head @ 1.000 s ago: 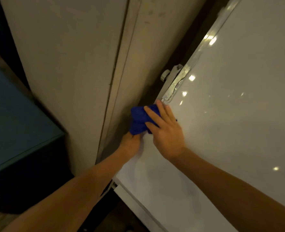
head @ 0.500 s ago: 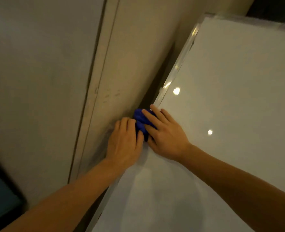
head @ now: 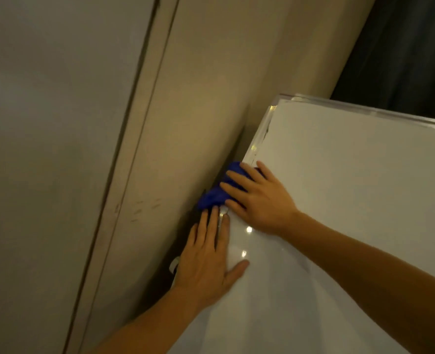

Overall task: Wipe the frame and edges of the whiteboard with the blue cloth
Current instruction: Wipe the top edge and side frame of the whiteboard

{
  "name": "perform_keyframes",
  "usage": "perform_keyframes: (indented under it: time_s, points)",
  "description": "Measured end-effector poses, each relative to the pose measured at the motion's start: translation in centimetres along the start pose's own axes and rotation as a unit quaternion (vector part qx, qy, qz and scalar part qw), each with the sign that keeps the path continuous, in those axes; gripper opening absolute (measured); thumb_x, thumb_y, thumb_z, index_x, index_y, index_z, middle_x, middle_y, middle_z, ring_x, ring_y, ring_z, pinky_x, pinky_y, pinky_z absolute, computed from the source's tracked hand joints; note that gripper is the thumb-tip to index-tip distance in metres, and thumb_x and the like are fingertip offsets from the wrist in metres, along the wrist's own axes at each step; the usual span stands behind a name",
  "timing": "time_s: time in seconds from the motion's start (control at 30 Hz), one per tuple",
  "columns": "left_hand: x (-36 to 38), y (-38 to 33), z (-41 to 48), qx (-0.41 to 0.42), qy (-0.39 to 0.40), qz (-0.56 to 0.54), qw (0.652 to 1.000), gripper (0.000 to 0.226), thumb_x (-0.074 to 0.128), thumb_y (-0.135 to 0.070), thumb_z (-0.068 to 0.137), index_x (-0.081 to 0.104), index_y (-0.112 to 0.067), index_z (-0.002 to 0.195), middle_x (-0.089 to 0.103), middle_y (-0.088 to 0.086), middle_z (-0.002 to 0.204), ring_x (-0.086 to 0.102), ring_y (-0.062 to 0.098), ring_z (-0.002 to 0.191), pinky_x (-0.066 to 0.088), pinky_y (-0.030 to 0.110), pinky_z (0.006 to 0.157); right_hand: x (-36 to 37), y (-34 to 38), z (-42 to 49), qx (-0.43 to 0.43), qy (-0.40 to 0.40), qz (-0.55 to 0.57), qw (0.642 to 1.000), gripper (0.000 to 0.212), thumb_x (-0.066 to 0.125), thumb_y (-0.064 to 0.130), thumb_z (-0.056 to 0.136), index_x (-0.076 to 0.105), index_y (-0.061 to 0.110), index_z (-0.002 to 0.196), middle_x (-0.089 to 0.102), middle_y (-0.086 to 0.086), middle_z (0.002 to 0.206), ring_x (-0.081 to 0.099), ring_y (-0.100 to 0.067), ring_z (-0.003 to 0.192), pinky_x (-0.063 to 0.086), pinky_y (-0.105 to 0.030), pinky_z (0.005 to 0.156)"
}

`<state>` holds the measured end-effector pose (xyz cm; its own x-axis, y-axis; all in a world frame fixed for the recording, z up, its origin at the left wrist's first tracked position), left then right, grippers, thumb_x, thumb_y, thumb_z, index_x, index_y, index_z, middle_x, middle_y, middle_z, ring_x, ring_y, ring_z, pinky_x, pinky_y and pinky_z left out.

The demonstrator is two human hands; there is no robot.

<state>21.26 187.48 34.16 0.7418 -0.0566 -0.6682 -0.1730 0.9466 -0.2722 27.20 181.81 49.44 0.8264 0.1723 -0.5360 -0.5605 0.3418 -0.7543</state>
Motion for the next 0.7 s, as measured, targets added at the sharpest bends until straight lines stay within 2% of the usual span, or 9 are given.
perform_keyframes:
  time_s: [0.13,0.17,0.27,0.33,0.43,0.5,0.53,0.6,0.7]
  points:
    - [0.4,-0.5,0.3,0.031,0.009,0.004,0.999,0.095,0.014,-0.079,0.087,-0.009,-0.016,0.153,-0.012,0.009,0.162,-0.007,0.030,0.149,0.009,0.046,0.118,-1.0,-7.4,0.3,0.248,-0.072,0.042,0.965,0.050,0.024,0.049,0.101,0.041,0.025,0.142,0.039,-0.005,0.150,0.023,-0.033,0.143,0.017,-0.052,0.116]
    - [0.6,-0.6,0.2,0.035,0.016,0.001,0.999,0.094,0.014,-0.079,0.087,-0.008,-0.016,0.154,-0.010,0.009,0.162,-0.005,0.030,0.149,0.011,0.046,0.118,-0.5,-6.0,0.1,0.243,-0.082,0.046,0.965,0.049,0.027,0.048,0.101,0.042,0.024,0.141,0.039,-0.006,0.149,0.022,-0.034,0.143,0.018,-0.053,0.116]
    - [0.9,-0.5,0.3,0.027,0.016,-0.011,0.999,0.093,0.015,-0.078,0.087,-0.001,-0.015,0.154,0.000,0.011,0.161,0.011,0.030,0.149,0.019,0.045,0.117,1.7,1.5,-0.6,0.017,-0.022,0.049,0.998,0.047,0.031,0.045,0.101,0.046,0.026,0.141,0.043,-0.005,0.148,0.024,-0.034,0.144,0.020,-0.053,0.117]
    - [0.7,-0.5,0.7,0.036,0.014,-0.016,0.999,0.093,0.019,-0.077,0.088,0.007,-0.012,0.154,0.006,0.012,0.161,0.016,0.030,0.148,0.025,0.045,0.115,1.4,-0.3,0.1,-0.025,-0.011,0.029,0.999,0.047,0.030,0.042,0.101,0.051,0.024,0.139,0.047,-0.004,0.147,0.028,-0.034,0.142,0.020,-0.048,0.117]
    - [0.5,-1.3,1.2,0.051,0.022,-0.019,0.998,0.090,0.024,-0.074,0.090,0.023,-0.007,0.151,0.024,0.016,0.158,0.027,0.033,0.143,0.040,0.046,0.107,0.0,-8.3,2.4,0.166,-0.047,0.038,0.984,0.045,0.032,0.038,0.102,0.048,0.021,0.141,0.043,-0.005,0.150,0.025,-0.035,0.143,0.020,-0.046,0.117]
    - [0.5,-1.8,1.9,0.042,0.029,-0.047,0.998,0.092,0.018,-0.076,0.089,0.011,-0.010,0.153,0.013,0.013,0.161,0.018,0.032,0.146,0.032,0.047,0.113,-0.2,-9.6,2.8,0.248,-0.061,0.055,0.965,0.044,0.031,0.040,0.103,0.047,0.022,0.140,0.041,-0.005,0.150,0.021,-0.035,0.144,0.017,-0.048,0.118]
    - [0.7,-2.1,2.3,0.041,0.035,-0.062,0.997,0.094,0.012,-0.079,0.086,-0.006,-0.014,0.152,-0.004,0.009,0.162,0.004,0.030,0.149,0.021,0.046,0.118,0.1,-8.2,3.2,0.223,-0.072,0.057,0.971,0.044,0.032,0.042,0.102,0.051,0.023,0.136,0.043,-0.005,0.148,0.021,-0.035,0.144,0.017,-0.049,0.117]
    - [1.1,-2.4,3.0,0.040,0.027,-0.082,0.995,0.095,0.001,-0.082,0.081,-0.032,-0.020,0.145,-0.030,0.004,0.156,-0.021,0.024,0.147,0.002,0.042,0.122,0.9,-3.0,3.0,0.035,-0.044,0.056,0.997,0.041,0.036,0.041,0.101,0.062,0.022,0.126,0.052,-0.004,0.141,0.027,-0.035,0.142,0.019,-0.048,0.117]
    - [1.0,-2.9,4.0,0.037,0.016,-0.073,0.996,0.095,0.006,-0.081,0.083,-0.030,-0.020,0.146,-0.033,0.008,0.156,-0.025,0.027,0.146,-0.003,0.044,0.121,0.9,-3.3,2.6,-0.104,-0.015,0.016,0.994,0.039,0.040,0.035,0.101,0.062,0.019,0.128,0.054,-0.006,0.141,0.031,-0.034,0.142,0.022,-0.047,0.117]
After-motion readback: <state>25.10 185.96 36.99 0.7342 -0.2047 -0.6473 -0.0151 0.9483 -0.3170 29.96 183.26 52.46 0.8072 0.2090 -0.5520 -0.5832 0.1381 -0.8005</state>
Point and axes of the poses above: each hand's wrist, its own z-axis towards the middle knuckle, its own x-axis out of the palm, y = z × x, the point moved 5 cm from there along z, towards the middle knuckle
